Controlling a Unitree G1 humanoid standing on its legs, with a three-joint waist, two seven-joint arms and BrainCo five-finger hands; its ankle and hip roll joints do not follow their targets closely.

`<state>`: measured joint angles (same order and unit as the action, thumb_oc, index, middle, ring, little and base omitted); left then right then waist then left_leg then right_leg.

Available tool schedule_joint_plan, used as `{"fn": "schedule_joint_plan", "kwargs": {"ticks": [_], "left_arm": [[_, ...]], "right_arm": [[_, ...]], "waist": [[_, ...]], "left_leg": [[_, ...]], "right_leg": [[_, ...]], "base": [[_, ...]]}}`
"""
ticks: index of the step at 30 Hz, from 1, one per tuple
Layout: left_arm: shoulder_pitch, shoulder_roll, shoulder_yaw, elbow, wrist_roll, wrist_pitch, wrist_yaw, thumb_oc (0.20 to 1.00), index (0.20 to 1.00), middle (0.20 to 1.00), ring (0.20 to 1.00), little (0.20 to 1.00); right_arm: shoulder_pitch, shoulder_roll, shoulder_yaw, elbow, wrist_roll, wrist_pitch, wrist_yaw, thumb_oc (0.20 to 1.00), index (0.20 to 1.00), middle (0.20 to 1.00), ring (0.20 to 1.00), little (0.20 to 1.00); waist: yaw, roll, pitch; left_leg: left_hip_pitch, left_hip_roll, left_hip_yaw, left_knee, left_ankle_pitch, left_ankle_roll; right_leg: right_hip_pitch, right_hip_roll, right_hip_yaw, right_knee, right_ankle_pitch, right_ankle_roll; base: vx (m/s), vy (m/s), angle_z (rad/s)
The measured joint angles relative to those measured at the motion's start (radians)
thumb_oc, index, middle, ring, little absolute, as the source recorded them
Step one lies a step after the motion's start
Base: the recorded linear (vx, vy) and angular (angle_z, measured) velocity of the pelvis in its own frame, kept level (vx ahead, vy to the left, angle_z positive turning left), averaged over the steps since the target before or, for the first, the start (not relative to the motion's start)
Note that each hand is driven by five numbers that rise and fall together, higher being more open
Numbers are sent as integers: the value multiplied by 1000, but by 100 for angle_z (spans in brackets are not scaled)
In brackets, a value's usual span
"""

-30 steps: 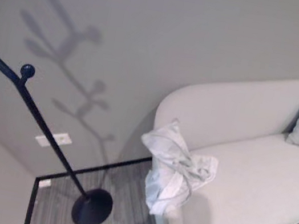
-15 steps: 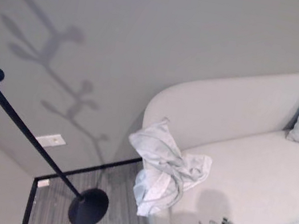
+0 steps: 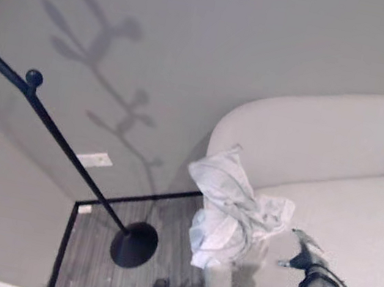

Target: Hang the clothes on the sofa on the clothes rack.

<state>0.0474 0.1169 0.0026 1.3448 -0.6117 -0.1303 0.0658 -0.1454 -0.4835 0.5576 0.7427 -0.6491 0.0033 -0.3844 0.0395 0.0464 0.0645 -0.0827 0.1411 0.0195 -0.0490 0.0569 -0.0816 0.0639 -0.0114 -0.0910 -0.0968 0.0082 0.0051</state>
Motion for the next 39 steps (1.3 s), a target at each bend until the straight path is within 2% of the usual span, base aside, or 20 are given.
{"fn": "schedule_joint_plan", "kwargs": {"ticks": [1, 2, 4, 5, 7, 8, 11, 14, 23, 24, 27, 29, 32, 39], "left_arm": [[9, -13, -8, -1, 5, -4, 5, 1000, 1000, 1000, 1000, 1000], [8, -11, -11, -3, 5, -9, 8, 1000, 1000, 1000, 1000, 1000], [7, -1, -28, -15, 7, -20, 14, 1000, 1000, 1000, 1000, 1000], [-9, 12, -35, -11, 8, -24, 18, 1000, 1000, 1000, 1000, 1000], [-22, 8, -35, -13, 16, -28, 19, 1000, 1000, 1000, 1000, 1000], [-23, 4, -35, -15, 30, -35, 24, 1000, 1000, 1000, 1000, 1000], [-10, 5, -35, -8, 39, -34, 38, 1000, 1000, 1000, 1000, 1000], [34, 3, -38, 4, 39, -33, 50, 1000, 1000, 1000, 1000, 1000], [31, 3, -77, -10, 43, -34, 52, 1000, 1000, 1000, 1000, 1000], [24, 1, -125, -44, 41, -36, 51, 1000, 1000, 1000, 1000, 1000], [-5, -11, -166, -97, 28, -61, 47, 1000, 1000, 1000, 1000, 1000], [-9, -12, -176, -105, 25, -68, 46, 1000, 1000, 1000, 1000, 1000], [-6, -15, -175, -85, 25, -69, 47, 1000, 1000, 1000, 1000, 1000], [-3, -16, -156, -75, 24, -78, 69, 1000, 1000, 1000, 1000, 1000]], "right_arm": [[2, 7, 6, 29, -22, -1, -21, 1000, 1000, 1000, 1000, 1000], [-1, 31, 9, 63, -25, 7, -30, 1000, 1000, 1000, 1000, 1000], [-1, 62, 34, 85, -52, 6, -55, 1000, 1000, 1000, 1000, 1000], [-46, 97, 96, 190, -92, 8, -96, 1000, 1000, 1000, 1000, 1000], [-92, 141, 124, 316, -112, 14, -103, 1000, 1000, 1000, 1000, 1000], [-105, 156, 118, 362, -123, 20, -117, 1000, 1000, 1000, 1000, 1000], [-139, 168, 116, 443, -132, 42, -156, 1000, 1000, 1000, 1000, 1000], [-158, 156, 107, 481, -134, 81, -202, 1000, 1000, 1000, 1000, 1000], [-196, 71, 96, 546, -125, 121, -246, 1000, 1000, 1000, 1000, 1000], [-226, 64, 96, 576, -110, 120, -246, 1000, 1000, 1000, 1000, 1000], [-269, 43, 95, 607, -76, 122, -249, 1000, 1000, 1000, 1000, 1000], [-286, 48, 95, 609, -66, 120, -251, 1000, 1000, 1000, 1000, 1000], [-306, 62, 85, 605, -36, 120, -277, 1000, 1000, 1000, 1000, 1000], [-329, 75, 86, 593, 17, 114, -358, 1000, 1000, 1000, 1000, 1000]], "waist": [[3, 23, -17], [8, 19, -27], [15, -9, -31], [32, -26, -28], [58, -26, -27], [79, -14, -22], [105, 0, -26], [107, 22, -33], [140, 81, -28], [148, 102, -15], [160, 144, 13], [161, 154, 24], [167, 149, 41], [190, 153, 38]], "left_leg": [[19, 4, -2, -35, 44, -12], [35, -12, 0, -43, 54, -2], [34, -56, -4, -43, 52, 7], [33, -84, -6, -43, 52, 8], [31, -97, -9, -43, 47, 16], [25, -99, -12, -43, 36, 31], [-4, -95, -16, -44, 35, 29], [-40, -85, -33, -43, 44, 26], [-115, -68, -67, -29, 69, 4], [-161, -65, -87, -2, 74, -4], [-221, -59, -103, 0, 120, -25], [-240, -59, -115, 0, 149, -56], [-260, -57, -116, 0, 180, -76], [-275, -59, -118, -18, 181, -75]], "right_leg": [[1, 6, 1, 0, -4, 23], [4, -11, 9, 2, -7, 31], [4, -52, 56, 7, -20, 57], [9, -80, 66, -5, -26, 84], [8, -94, 65, -5, -31, 99], [5, -93, 58, -5, -34, 105], [-26, -88, 57, -4, -38, 111], [-55, -74, 45, -1, -34, 106], [-104, -43, 12, -1, -30, 98], [-133, -36, 5, -1, -27, 95], [-176, -29, -15, -1, -17, 78], [-187, -28, -17, -1, -15, 74], [-202, -25, -20, -6, -13, 70], [-222, -19, -29, -5, -13, 69]], "base": [[95, 76, 5], [33, 36, 4], [31, 41, 18], [7, 21, 19], [-18, 9, 11], [-31, 5, 12], [-25, -3, 3], [-30, -22, 10], [-38, -39, 12], [-69, -28, 20], [-32, -15, 24], [6, -2, 15], [44, 1, 5], [14, 2, 2]]}}
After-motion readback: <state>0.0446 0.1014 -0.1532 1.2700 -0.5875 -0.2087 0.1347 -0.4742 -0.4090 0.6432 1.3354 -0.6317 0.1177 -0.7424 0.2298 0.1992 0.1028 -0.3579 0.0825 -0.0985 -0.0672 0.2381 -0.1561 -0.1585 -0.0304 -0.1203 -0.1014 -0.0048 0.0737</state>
